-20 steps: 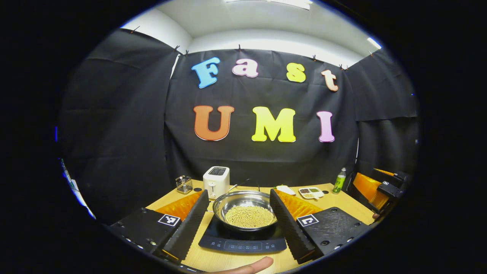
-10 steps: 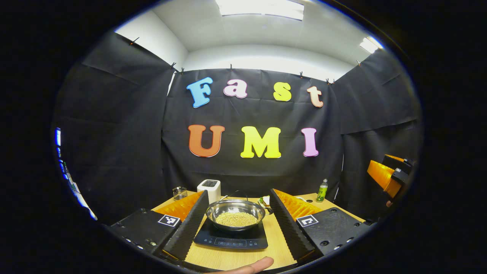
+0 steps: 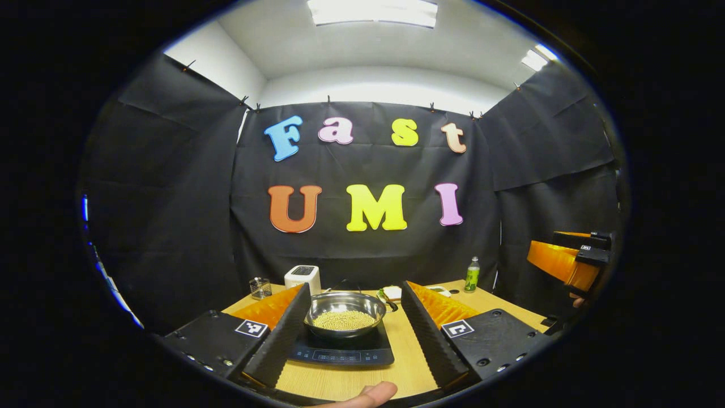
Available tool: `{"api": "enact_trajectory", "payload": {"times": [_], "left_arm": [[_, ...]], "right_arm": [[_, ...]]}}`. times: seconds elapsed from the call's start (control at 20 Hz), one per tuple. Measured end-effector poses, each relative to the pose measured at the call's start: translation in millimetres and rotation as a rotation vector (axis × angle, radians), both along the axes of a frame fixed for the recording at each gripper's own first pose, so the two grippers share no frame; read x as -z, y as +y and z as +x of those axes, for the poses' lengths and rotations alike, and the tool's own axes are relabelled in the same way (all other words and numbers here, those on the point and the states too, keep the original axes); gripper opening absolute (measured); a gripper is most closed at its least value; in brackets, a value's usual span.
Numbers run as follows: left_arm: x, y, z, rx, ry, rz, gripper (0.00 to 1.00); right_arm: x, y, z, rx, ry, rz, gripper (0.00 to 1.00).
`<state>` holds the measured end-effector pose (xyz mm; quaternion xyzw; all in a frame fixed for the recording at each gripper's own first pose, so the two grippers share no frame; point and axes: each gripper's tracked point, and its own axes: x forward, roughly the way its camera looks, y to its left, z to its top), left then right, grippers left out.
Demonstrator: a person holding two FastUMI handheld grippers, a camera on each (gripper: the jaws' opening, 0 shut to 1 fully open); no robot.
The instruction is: First push the handle of the pot to place it horizontally, then grasp the pot with both hands and set it on the induction cooktop.
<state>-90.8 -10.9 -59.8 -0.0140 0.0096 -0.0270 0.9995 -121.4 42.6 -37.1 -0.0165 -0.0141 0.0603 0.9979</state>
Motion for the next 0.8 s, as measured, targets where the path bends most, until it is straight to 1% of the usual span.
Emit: {"api": "enact_trajectory", "payload": {"times": [0.4,0.6,0.8], "left_arm": [[8,8,4,-0.014,0.024,-0.012,0.95],[14,7,7,-0.004,0.036,-0.01,0.95],[17,6,6,-0.001,0.048,-0.008,0.95]], "right_arm": [[3,-6,2,0.02,0.007,0.014,0.97],[5,-7,3,0.022,0.014,0.013,0.96],[7,-7,4,0.022,0.019,0.015,0.97]]}}
